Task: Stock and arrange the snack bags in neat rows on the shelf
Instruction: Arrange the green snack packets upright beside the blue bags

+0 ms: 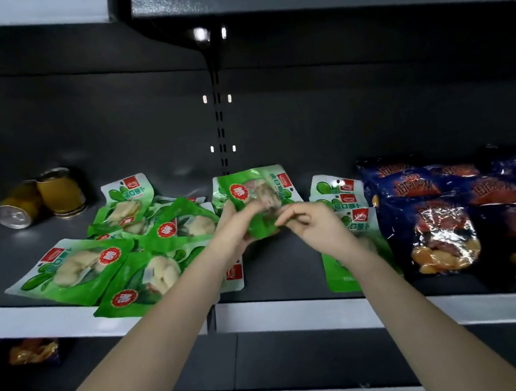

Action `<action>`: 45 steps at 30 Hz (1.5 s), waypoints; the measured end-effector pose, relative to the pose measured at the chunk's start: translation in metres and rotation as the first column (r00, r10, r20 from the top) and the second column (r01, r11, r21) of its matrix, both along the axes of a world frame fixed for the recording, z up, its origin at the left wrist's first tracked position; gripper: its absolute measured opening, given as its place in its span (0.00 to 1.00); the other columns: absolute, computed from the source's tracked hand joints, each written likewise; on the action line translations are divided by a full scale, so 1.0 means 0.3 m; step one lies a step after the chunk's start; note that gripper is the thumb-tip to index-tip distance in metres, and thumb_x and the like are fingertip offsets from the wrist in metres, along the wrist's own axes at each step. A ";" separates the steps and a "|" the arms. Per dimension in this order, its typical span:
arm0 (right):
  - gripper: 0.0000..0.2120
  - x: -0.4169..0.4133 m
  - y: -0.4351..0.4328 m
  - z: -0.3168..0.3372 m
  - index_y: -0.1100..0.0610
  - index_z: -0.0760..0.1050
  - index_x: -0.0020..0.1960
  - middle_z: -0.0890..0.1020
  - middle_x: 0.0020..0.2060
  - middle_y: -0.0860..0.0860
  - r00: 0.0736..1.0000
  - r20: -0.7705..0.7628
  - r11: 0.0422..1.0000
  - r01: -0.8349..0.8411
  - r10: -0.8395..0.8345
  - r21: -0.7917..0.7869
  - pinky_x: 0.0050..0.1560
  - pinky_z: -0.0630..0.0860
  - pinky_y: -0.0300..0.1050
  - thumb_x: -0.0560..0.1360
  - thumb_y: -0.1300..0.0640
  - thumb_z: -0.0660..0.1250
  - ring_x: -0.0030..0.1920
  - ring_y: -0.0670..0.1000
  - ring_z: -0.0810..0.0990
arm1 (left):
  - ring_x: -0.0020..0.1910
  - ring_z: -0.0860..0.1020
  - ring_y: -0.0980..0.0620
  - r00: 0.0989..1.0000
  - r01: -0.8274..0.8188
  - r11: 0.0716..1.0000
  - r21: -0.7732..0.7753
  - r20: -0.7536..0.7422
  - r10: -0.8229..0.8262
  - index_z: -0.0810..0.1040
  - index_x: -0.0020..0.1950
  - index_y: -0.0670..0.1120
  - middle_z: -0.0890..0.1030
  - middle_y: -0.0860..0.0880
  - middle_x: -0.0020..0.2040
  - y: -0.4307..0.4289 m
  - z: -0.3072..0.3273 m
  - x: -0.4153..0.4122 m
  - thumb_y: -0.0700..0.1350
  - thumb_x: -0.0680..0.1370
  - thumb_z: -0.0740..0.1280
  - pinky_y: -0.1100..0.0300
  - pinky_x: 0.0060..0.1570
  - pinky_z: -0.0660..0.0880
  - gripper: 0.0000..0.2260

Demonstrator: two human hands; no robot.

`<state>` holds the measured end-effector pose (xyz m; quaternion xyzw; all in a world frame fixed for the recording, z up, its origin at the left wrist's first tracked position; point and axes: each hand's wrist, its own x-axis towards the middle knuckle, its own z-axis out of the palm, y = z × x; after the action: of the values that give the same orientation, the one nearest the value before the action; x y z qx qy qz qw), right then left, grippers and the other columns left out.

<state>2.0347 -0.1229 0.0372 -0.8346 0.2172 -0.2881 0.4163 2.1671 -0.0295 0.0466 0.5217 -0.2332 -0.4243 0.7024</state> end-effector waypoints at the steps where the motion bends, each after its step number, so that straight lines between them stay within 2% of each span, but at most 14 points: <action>1: 0.21 -0.007 0.009 0.002 0.45 0.80 0.42 0.80 0.48 0.41 0.999 -0.036 1.000 -0.010 0.010 0.001 0.57 0.73 0.33 0.75 0.72 0.61 0.53 0.41 0.79 | 0.58 0.78 0.41 0.997 -0.053 0.998 0.025 0.057 0.052 0.70 0.64 0.41 0.79 0.42 0.58 -0.004 -0.008 -0.002 0.37 0.75 0.67 0.42 0.58 0.75 0.17; 4: 0.19 -0.017 0.033 0.023 0.48 0.79 0.48 0.79 0.45 0.38 1.000 -0.009 0.997 0.030 -0.030 0.069 0.43 0.71 0.24 0.75 0.71 0.60 0.45 0.33 0.78 | 0.60 0.76 0.45 0.953 -0.145 0.989 0.042 0.275 0.128 0.72 0.62 0.42 0.79 0.45 0.58 -0.017 -0.028 -0.003 0.31 0.76 0.63 0.46 0.64 0.70 0.16; 6: 0.17 -0.012 0.030 0.032 0.48 0.78 0.50 0.80 0.47 0.41 0.986 0.103 0.988 0.120 -0.130 0.101 0.51 0.73 0.28 0.76 0.69 0.61 0.53 0.42 0.79 | 0.60 0.75 0.50 0.860 -0.191 0.981 0.019 0.485 0.158 0.71 0.65 0.44 0.77 0.50 0.58 -0.004 -0.023 -0.005 0.31 0.77 0.61 0.58 0.63 0.68 0.18; 9: 0.10 -0.001 0.021 0.049 0.49 0.75 0.59 0.78 0.56 0.48 0.935 0.222 0.905 0.176 -0.277 0.387 0.57 0.77 0.47 0.79 0.58 0.62 0.58 0.53 0.78 | 0.56 0.77 0.48 0.467 -0.193 0.970 -0.147 0.856 0.223 0.69 0.69 0.42 0.78 0.48 0.57 0.045 -0.010 -0.001 0.25 0.73 0.56 0.69 0.55 0.68 0.26; 12: 0.31 0.007 0.011 0.074 0.53 0.67 0.69 0.76 0.63 0.55 0.937 0.278 0.594 -0.103 -0.210 0.798 0.57 0.77 0.57 0.71 0.41 0.69 0.60 0.59 0.78 | 0.65 0.73 0.40 -0.022 0.076 0.993 -0.091 0.995 0.093 0.73 0.66 0.48 0.75 0.42 0.66 0.062 -0.058 0.021 0.25 0.65 0.52 0.52 0.64 0.71 0.34; 14: 0.35 0.006 0.028 0.069 0.53 0.65 0.70 0.77 0.63 0.56 0.944 0.276 0.577 -0.124 -0.184 0.808 0.62 0.74 0.57 0.68 0.46 0.75 0.62 0.58 0.77 | 0.68 0.69 0.39 -0.191 0.130 0.991 0.034 0.982 -0.008 0.72 0.66 0.51 0.72 0.43 0.68 0.067 -0.112 0.026 0.29 0.65 0.51 0.44 0.64 0.70 0.33; 17: 0.25 -0.003 0.067 0.029 0.55 0.69 0.61 0.81 0.54 0.55 0.946 0.237 0.759 0.015 -0.222 0.651 0.59 0.76 0.54 0.70 0.71 0.70 0.58 0.56 0.79 | 0.73 0.61 0.39 -0.123 0.119 0.984 0.129 0.986 -0.115 0.73 0.67 0.51 0.67 0.45 0.72 0.093 -0.137 0.014 0.34 0.67 0.57 0.43 0.67 0.66 0.30; 21: 0.31 -0.016 0.065 0.000 0.57 0.67 0.67 0.82 0.54 0.54 0.941 0.220 0.802 0.081 -0.257 0.592 0.58 0.77 0.55 0.68 0.74 0.70 0.57 0.53 0.80 | 0.76 0.49 0.46 0.061 0.145 0.960 0.240 0.966 -0.250 0.62 0.73 0.58 0.55 0.52 0.77 0.110 -0.139 0.031 0.61 0.67 0.65 0.50 0.73 0.53 0.34; 25: 0.35 -0.034 0.064 0.028 0.53 0.64 0.69 0.80 0.50 0.45 0.962 0.147 0.871 0.136 -0.230 0.473 0.48 0.75 0.37 0.69 0.74 0.70 0.53 0.45 0.79 | 0.72 0.60 0.54 0.686 0.013 0.991 0.134 0.720 -0.106 0.55 0.76 0.55 0.61 0.52 0.73 0.113 -0.086 0.000 0.60 0.72 0.69 0.56 0.70 0.61 0.38; 27: 0.36 -0.038 0.079 0.027 0.50 0.61 0.72 0.79 0.51 0.43 0.978 0.081 0.899 0.141 -0.191 0.415 0.52 0.76 0.40 0.70 0.72 0.69 0.53 0.43 0.77 | 0.68 0.66 0.52 0.802 -0.058 0.989 0.133 0.597 -0.034 0.55 0.76 0.51 0.67 0.49 0.68 0.087 -0.069 -0.004 0.46 0.74 0.71 0.59 0.65 0.65 0.36; 30: 0.38 -0.039 0.112 -0.004 0.47 0.55 0.75 0.75 0.62 0.48 0.956 -0.060 0.955 0.290 -0.287 0.054 0.51 0.74 0.38 0.73 0.69 0.66 0.57 0.46 0.75 | 0.66 0.68 0.50 0.759 -0.059 0.977 0.204 0.645 -0.089 0.57 0.75 0.49 0.68 0.47 0.69 0.053 -0.079 -0.009 0.36 0.72 0.71 0.63 0.61 0.67 0.36; 34: 0.43 -0.033 0.130 -0.057 0.52 0.43 0.78 0.54 0.76 0.55 0.869 -0.180 0.815 0.333 -0.460 -0.474 0.73 0.57 0.53 0.74 0.58 0.69 0.75 0.57 0.53 | 0.67 0.69 0.47 0.571 -0.108 0.963 0.248 0.808 -0.144 0.55 0.76 0.50 0.69 0.46 0.70 0.012 -0.092 -0.021 0.34 0.74 0.68 0.63 0.58 0.66 0.35; 41: 0.36 0.028 0.141 -0.122 0.56 0.38 0.78 0.37 0.77 0.55 0.725 -0.670 0.951 -0.070 -0.159 -0.301 0.75 0.38 0.55 0.81 0.42 0.53 0.75 0.60 0.33 | 0.59 0.75 0.38 0.225 -0.129 0.917 0.377 0.912 -0.343 0.47 0.77 0.49 0.77 0.38 0.58 -0.034 -0.101 0.037 0.42 0.78 0.63 0.54 0.55 0.70 0.33; 45: 0.34 0.072 0.116 -0.112 0.54 0.40 0.78 0.37 0.77 0.55 0.677 -0.715 0.946 -0.090 -0.172 -0.312 0.75 0.38 0.56 0.81 0.40 0.51 0.75 0.62 0.33 | 0.73 0.61 0.43 -0.012 -0.309 0.826 0.472 0.866 -0.499 0.47 0.77 0.53 0.67 0.43 0.72 -0.020 -0.120 0.084 0.51 0.82 0.50 0.49 0.71 0.54 0.24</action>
<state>2.0564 -0.0880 0.0037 -0.9306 0.3345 0.0302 0.1454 2.1922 -0.0355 0.0107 0.8185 -0.5643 -0.0221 0.1057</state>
